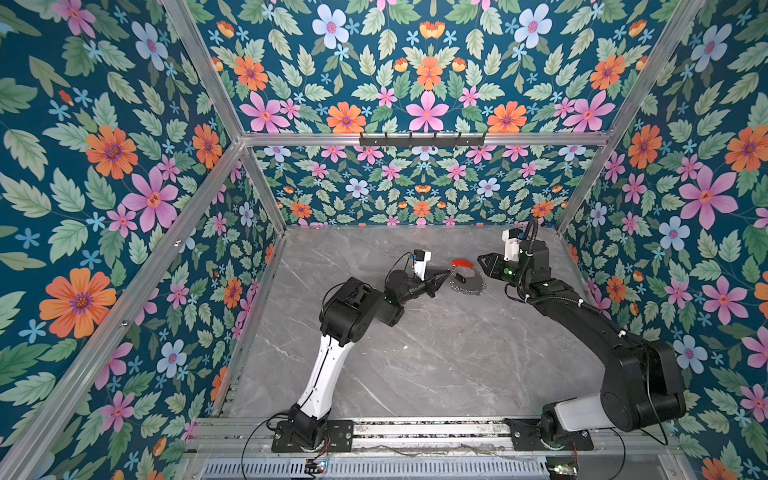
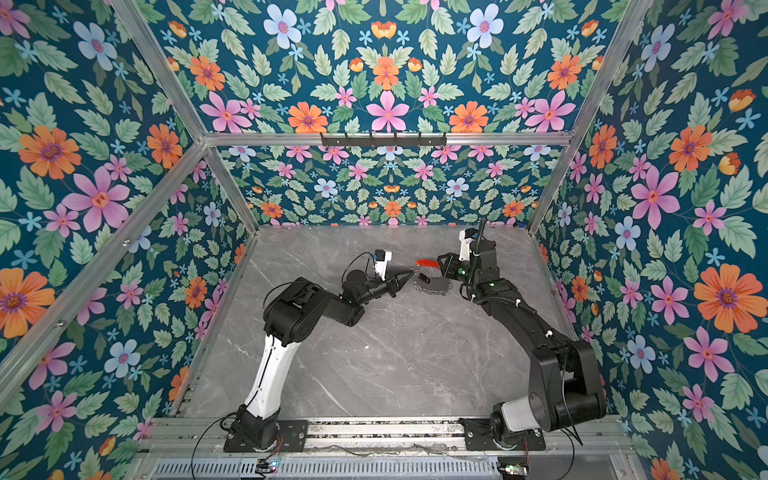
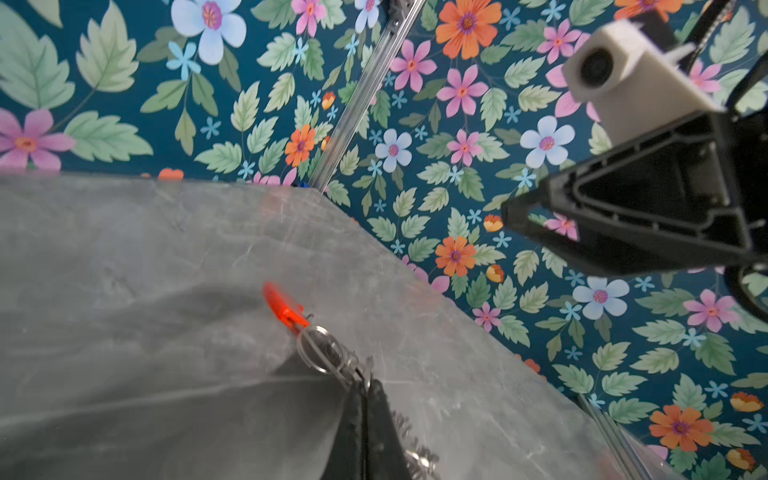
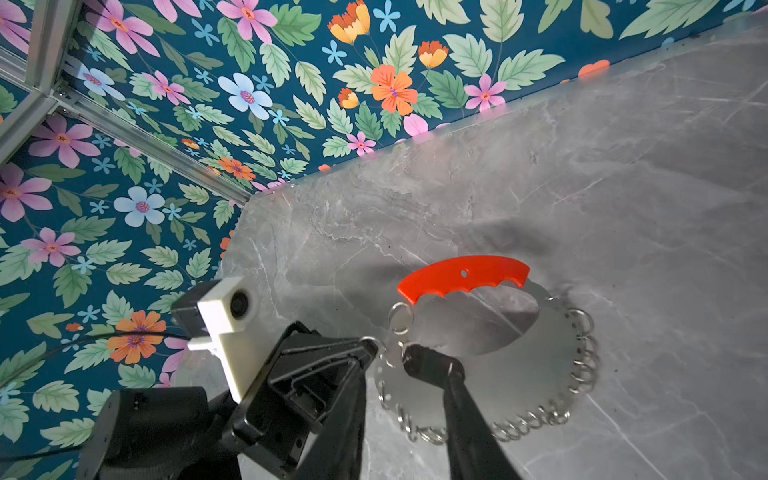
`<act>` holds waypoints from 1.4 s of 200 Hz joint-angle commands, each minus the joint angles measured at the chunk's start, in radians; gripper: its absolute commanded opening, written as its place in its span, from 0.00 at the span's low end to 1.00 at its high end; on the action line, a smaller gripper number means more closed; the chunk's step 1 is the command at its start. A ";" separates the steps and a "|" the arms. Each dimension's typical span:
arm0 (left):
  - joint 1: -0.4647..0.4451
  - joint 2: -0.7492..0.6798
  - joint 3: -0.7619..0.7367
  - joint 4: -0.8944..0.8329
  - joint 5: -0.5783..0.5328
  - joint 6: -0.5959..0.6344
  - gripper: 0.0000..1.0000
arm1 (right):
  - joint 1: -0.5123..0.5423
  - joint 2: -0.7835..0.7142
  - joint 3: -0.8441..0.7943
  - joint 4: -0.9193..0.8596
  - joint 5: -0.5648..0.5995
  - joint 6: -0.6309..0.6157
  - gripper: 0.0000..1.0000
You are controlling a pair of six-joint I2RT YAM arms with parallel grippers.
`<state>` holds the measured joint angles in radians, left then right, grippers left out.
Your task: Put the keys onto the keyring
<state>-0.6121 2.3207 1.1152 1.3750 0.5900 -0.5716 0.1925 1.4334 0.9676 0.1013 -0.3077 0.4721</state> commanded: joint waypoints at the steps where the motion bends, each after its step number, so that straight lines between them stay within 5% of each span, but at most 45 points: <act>1: 0.005 -0.015 -0.060 0.023 -0.056 0.068 0.00 | -0.002 -0.002 0.005 0.013 -0.017 0.014 0.33; 17: 0.009 -0.020 -0.092 0.025 -0.089 0.065 0.01 | -0.001 -0.009 0.005 0.000 -0.014 0.008 0.34; 47: 0.026 -0.056 -0.146 0.008 -0.129 0.095 0.24 | -0.001 -0.010 -0.016 0.026 0.086 -0.027 0.37; 61: 0.045 -0.112 -0.211 -0.011 -0.186 0.099 0.58 | -0.002 -0.014 -0.033 0.019 0.245 -0.009 0.39; 64: 0.049 -0.129 -0.228 -0.016 -0.197 0.098 0.70 | -0.002 -0.019 -0.035 0.011 0.283 -0.004 0.40; 67: 0.054 -0.148 -0.246 -0.021 -0.209 0.098 0.94 | -0.002 -0.024 -0.036 0.000 0.326 0.002 0.41; 70: 0.059 -0.168 -0.262 -0.029 -0.221 0.100 0.99 | -0.001 -0.029 -0.036 -0.014 0.366 0.013 0.41; 87: 0.090 -0.314 -0.346 -0.139 -0.249 0.188 1.00 | -0.002 -0.074 -0.056 -0.102 0.634 0.074 0.45; 108: 0.106 -0.526 -0.380 -0.439 -0.326 0.436 1.00 | -0.002 -0.105 -0.142 -0.109 0.948 0.079 0.52; 132: 0.113 -0.679 -0.381 -0.706 -0.508 0.680 1.00 | -0.002 -0.093 -0.228 -0.083 1.114 -0.089 0.55; 154: 0.166 -0.739 -0.421 -0.763 -0.675 0.686 1.00 | 0.001 -0.007 -0.301 0.071 1.139 -0.253 0.56; 197: 0.289 -0.907 -0.583 -0.690 -0.700 0.691 1.00 | 0.024 0.119 -0.292 0.179 1.137 -0.328 0.58; 235: 0.392 -0.944 -0.680 -0.576 -0.800 0.700 1.00 | 0.025 0.089 -0.414 0.484 0.969 -0.504 0.57; 280: 0.493 -0.888 -0.764 -0.397 -0.800 0.638 1.00 | 0.024 0.031 -0.641 0.885 0.864 -0.563 0.58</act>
<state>-0.1520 1.4059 0.3634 0.8444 -0.1936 0.1074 0.2188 1.4658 0.4023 0.6640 0.6270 -0.0128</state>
